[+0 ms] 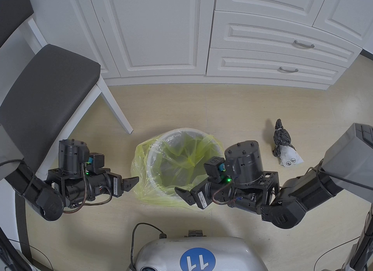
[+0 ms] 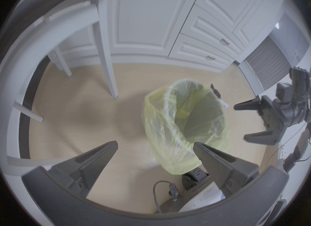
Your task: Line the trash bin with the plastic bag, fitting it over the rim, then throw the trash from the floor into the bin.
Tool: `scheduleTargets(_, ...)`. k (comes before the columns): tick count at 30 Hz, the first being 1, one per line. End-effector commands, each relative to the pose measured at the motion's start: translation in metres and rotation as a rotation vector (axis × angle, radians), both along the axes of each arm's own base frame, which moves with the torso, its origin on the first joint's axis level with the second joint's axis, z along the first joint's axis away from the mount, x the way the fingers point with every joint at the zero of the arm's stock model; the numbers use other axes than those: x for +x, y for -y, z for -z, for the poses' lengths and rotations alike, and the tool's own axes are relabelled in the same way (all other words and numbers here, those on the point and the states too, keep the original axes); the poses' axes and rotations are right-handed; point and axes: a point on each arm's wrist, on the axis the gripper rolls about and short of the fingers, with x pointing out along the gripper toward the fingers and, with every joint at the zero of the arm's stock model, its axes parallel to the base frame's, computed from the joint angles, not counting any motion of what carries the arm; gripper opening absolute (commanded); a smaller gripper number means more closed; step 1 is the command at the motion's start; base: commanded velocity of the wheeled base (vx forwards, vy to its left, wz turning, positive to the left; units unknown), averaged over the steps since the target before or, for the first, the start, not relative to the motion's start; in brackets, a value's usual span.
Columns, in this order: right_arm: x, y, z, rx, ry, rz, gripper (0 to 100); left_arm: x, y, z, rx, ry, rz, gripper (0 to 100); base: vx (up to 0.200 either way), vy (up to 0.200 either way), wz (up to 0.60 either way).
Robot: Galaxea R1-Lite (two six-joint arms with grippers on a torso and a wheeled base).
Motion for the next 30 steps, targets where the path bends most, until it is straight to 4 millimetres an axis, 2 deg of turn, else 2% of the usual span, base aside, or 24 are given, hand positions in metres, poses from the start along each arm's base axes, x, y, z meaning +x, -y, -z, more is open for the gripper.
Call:
scheduleTargets(1, 0.017, -0.026, 0.006, -0.01, 0.007, -0.019, 100, -0.021, -0.004, -0.017, -0.037, 0.112, 0.012, 100, 0.0, 0.0, 0.0)
scheduleTargets(4, 0.027, -0.031, 0.013, -0.014, 0.011, -0.002, 100, -0.023, -0.005, -0.012, -0.043, 0.151, 0.013, 100, 0.0, 0.0, 0.0)
scheduleTargets(10, 0.034, -0.015, 0.016, -0.103, 0.003, -0.003, 100, -0.016, -0.005, -0.008, -0.063, 0.226, -0.002, 100, 0.0, 0.0, 0.0)
scheduleTargets(15, 0.055, -0.029, 0.033, -0.092, 0.005, 0.023, 100, -0.019, -0.005, -0.007, -0.071, 0.263, -0.002, 100, 0.0, 0.0, 0.0)
scheduleTargets(18, 0.06, -0.034, 0.042, -0.081, -0.016, 0.036, 100, -0.021, -0.008, -0.007, -0.075, 0.289, -0.007, 100, 0.0, 0.0, 0.0)
scheduleTargets(22, 0.059, -0.033, 0.045, -0.09, -0.027, 0.034, 100, -0.02, -0.014, -0.011, -0.087, 0.33, -0.023, 100, 0.0, 0.0, 0.0)
scheduleTargets(24, 0.055, -0.03, 0.041, -0.094, -0.03, 0.032, 100, -0.021, -0.014, -0.011, -0.087, 0.334, -0.023, 100, 0.0, 0.0, 0.0)
scheduleTargets(30, 0.026, -0.007, 0.026, -0.241, -0.094, -0.05, 100, -0.02, -0.015, -0.012, -0.086, 0.337, -0.024, 100, 0.0, 0.0, 0.0)
